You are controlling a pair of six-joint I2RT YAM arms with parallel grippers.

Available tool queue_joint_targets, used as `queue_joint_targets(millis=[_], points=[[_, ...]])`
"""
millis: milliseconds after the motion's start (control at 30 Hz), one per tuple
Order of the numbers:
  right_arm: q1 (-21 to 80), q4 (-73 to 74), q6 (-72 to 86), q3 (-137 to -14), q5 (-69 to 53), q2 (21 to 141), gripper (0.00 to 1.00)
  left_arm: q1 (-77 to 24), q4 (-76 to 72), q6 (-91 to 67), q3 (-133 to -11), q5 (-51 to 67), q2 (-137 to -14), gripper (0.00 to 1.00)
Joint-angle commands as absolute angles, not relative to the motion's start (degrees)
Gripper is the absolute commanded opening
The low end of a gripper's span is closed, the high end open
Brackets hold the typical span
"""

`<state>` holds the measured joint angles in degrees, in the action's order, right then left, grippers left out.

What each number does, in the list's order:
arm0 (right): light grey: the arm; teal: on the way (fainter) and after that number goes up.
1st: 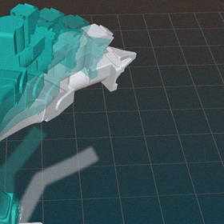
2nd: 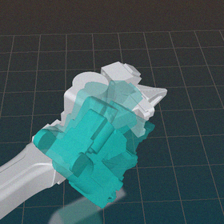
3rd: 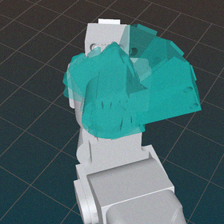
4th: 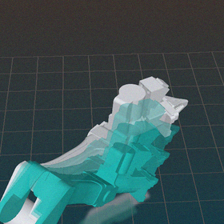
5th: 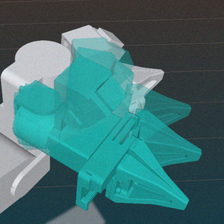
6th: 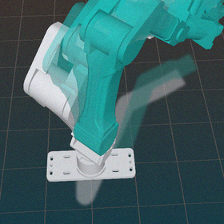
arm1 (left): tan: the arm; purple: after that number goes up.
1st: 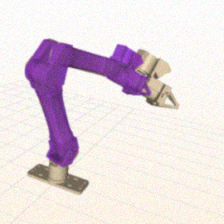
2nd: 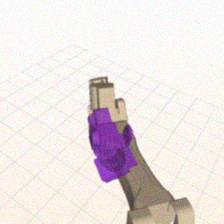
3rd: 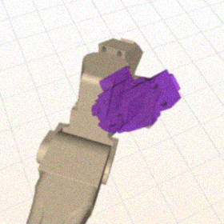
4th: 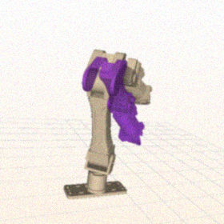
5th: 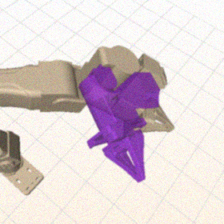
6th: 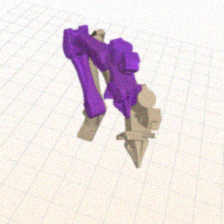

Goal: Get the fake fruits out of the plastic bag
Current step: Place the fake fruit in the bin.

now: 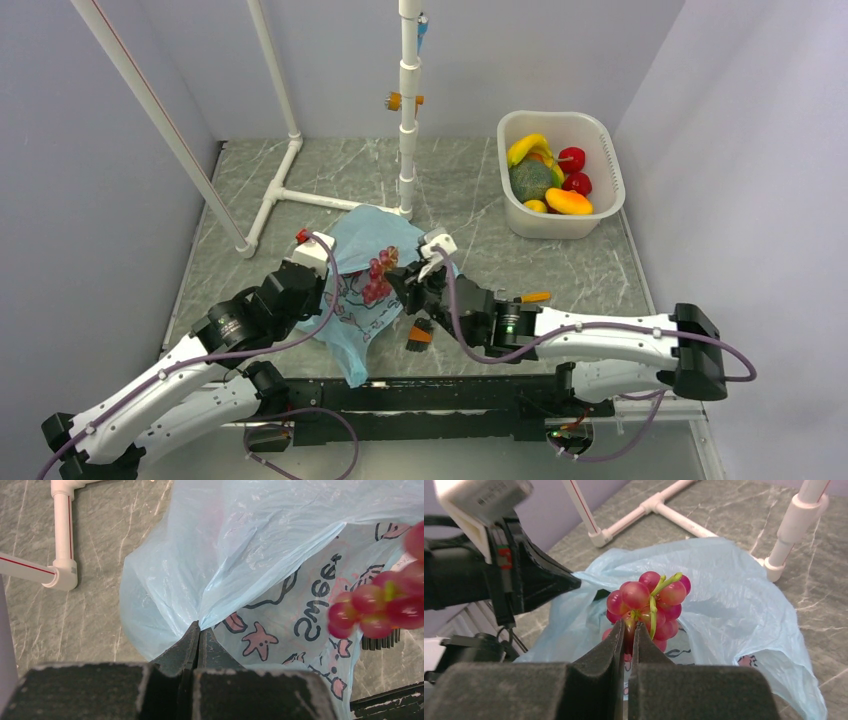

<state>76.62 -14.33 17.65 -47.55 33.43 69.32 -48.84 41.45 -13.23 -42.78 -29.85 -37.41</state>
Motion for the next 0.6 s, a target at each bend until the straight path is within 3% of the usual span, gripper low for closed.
queue_joint_targets(millis=[0,333,567], points=[[76.92,-13.43,18.24,-48.5,34.55,63.01,0.0,-49.17,40.96,-14.07,-45.18,-30.94,-37.78,0.0],[76.92,-9.58,15.07,-49.33,39.24,53.64,0.0,-49.17,41.05,-14.17,-45.26,-30.95,-38.25,0.0],[76.91,-3.4,10.09,-48.95,53.12,47.11,0.0,-49.17,41.01,-14.15,-45.21,-30.94,-37.99,0.0]])
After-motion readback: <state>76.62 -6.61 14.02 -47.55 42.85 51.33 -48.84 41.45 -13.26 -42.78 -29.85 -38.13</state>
